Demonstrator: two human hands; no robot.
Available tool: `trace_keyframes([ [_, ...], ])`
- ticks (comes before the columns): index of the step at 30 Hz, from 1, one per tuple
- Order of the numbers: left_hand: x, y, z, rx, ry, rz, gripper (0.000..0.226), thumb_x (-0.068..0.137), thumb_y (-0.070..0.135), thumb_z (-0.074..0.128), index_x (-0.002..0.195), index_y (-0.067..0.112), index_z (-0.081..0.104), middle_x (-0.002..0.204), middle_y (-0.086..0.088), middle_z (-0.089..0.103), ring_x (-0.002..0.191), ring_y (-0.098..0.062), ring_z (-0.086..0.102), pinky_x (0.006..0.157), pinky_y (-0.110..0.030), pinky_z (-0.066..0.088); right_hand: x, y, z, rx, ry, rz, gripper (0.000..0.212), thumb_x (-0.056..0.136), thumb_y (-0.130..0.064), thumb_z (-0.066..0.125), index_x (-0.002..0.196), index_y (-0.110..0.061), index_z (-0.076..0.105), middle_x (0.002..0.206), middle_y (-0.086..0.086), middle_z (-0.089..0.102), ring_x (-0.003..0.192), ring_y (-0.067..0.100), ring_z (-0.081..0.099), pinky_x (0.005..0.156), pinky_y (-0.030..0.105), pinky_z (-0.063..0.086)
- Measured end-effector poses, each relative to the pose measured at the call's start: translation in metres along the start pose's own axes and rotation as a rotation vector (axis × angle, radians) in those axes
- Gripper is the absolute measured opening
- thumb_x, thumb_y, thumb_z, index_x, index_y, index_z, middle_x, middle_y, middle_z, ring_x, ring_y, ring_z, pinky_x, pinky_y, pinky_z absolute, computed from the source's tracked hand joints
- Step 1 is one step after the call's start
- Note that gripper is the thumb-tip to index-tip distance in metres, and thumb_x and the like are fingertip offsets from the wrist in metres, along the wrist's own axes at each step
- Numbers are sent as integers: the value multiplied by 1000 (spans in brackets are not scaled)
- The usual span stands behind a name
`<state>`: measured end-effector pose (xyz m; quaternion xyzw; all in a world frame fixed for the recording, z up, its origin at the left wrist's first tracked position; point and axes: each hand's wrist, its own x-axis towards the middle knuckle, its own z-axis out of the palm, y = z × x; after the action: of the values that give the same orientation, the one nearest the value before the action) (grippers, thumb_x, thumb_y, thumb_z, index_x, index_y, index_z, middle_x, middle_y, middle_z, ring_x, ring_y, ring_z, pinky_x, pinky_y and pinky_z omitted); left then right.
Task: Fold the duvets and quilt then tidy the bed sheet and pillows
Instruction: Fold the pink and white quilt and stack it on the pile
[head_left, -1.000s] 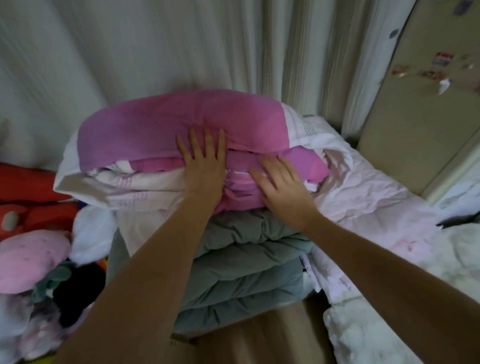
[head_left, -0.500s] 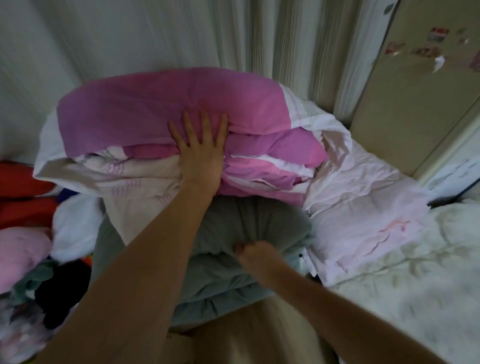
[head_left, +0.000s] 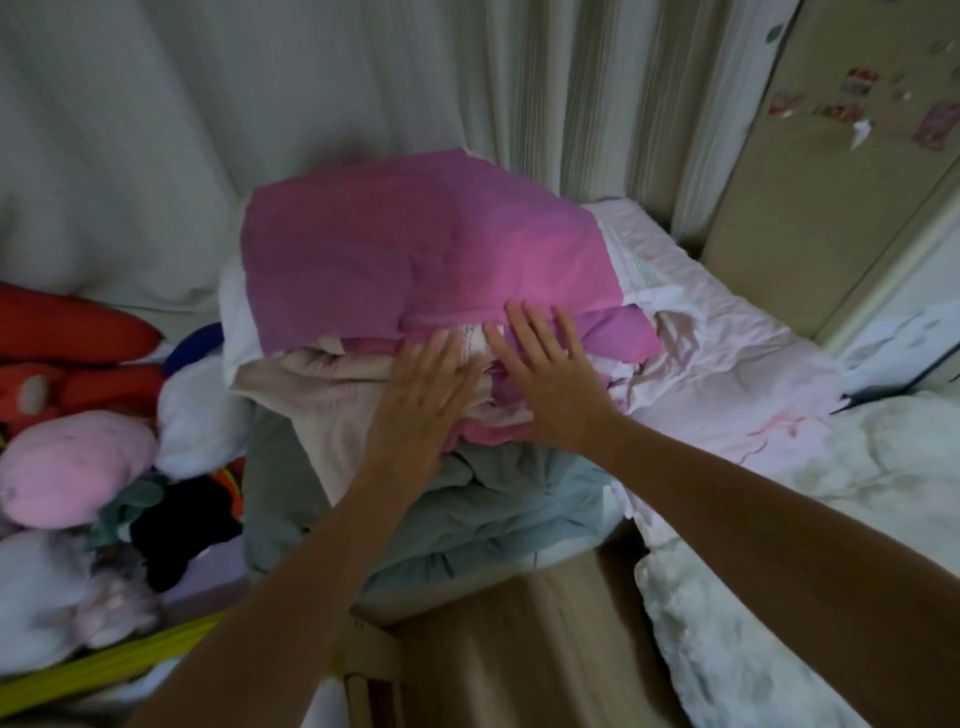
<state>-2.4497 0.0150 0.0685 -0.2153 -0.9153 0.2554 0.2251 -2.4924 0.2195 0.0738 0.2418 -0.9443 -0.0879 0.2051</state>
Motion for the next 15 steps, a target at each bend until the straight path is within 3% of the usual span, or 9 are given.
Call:
trace_keyframes([
  [3,-53,3,24,-65,60,-22,103,69,26,79,149,6,18,149,-18,26,135,-38,29,116,-52,15,10,-34,20,-44,26,28,117,71,-61,69,153,-14,0,153,32,11,144,41,13,115,59,11],
  [5,-67,-8,29,-55,61,-107,91,69,28,78,144,7,31,142,-17,33,127,-38,35,107,-55,25,26,-51,25,-67,9,57,112,72,-44,72,150,-12,-2,150,36,17,142,44,15,114,60,10],
  [7,-65,-24,29,-8,94,-144,80,73,32,67,141,9,34,142,-15,33,125,-38,35,102,-57,30,42,-59,26,-71,47,97,98,66,-30,74,145,-12,17,136,35,41,131,44,38,111,61,23],
  [9,-50,-36,24,-5,47,-179,77,67,32,67,136,14,40,134,-12,41,117,-36,41,94,-58,39,56,-59,23,18,134,101,71,61,-18,71,125,-15,39,108,24,59,104,37,57,98,54,40],
  [12,-32,-60,9,-13,-45,-224,56,56,21,79,108,17,61,102,-8,61,91,-31,54,79,-49,48,78,-57,15,121,305,59,50,59,-5,64,107,-13,52,80,17,58,76,31,58,80,42,33],
  [15,-19,-101,-6,-27,-25,-256,27,56,10,72,82,15,69,75,-5,65,67,-29,60,67,-40,51,97,-65,-11,222,322,-43,36,60,-4,54,94,-3,67,68,17,59,61,31,59,79,37,29],
])
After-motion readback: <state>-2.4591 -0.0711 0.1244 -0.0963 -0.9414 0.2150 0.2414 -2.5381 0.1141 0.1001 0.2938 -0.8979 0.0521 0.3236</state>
